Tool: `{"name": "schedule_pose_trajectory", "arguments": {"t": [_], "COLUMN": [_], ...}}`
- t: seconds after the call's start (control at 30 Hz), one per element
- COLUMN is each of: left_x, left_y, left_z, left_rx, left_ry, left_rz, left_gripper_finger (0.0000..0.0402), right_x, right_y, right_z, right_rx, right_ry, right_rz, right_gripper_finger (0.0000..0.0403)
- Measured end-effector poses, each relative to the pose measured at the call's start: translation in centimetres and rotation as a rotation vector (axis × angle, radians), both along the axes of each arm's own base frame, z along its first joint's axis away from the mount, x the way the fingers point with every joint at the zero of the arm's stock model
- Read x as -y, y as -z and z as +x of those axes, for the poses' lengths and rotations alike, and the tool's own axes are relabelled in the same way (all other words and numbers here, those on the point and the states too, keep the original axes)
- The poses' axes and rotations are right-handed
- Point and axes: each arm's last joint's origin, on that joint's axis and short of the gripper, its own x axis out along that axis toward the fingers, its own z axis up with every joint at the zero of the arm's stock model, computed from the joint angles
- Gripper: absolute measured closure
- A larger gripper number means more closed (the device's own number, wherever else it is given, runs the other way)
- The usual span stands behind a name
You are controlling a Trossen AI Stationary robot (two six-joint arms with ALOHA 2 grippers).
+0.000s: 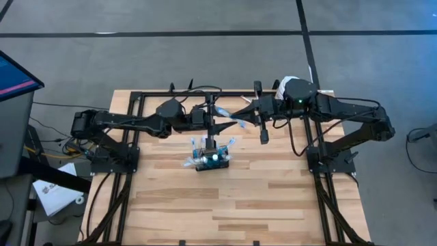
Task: Pick & Place toothbrushing station
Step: Put the blue toothbrush into the wire organizer
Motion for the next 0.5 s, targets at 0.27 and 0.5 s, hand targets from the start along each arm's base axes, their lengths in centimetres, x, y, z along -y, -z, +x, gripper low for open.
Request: {"name": "schedule_pose_trajectory", "arguments": {"t": [0.27,0.5], "left_x": [0.06,0.08], "left_y": [-0.13,0.33], "left_z": [-0.08,0.06], "left_rx": [0.008,-0.04], "left_ry": [0.023,0.051], "left_rz": [0.0,-0.068], "left_gripper_finger": [0.0386,0.0391], "right_x": [0.0,-0.03], "right_y": [0.65,0.93], "right_z": [0.13,0.03], "right_rx": [-0.016,-0.04], "right_ry": [-0.019,-0.03], "right_rz": [0.003,-0.033], "right_gripper_finger": [0.0403,0.0403]}}
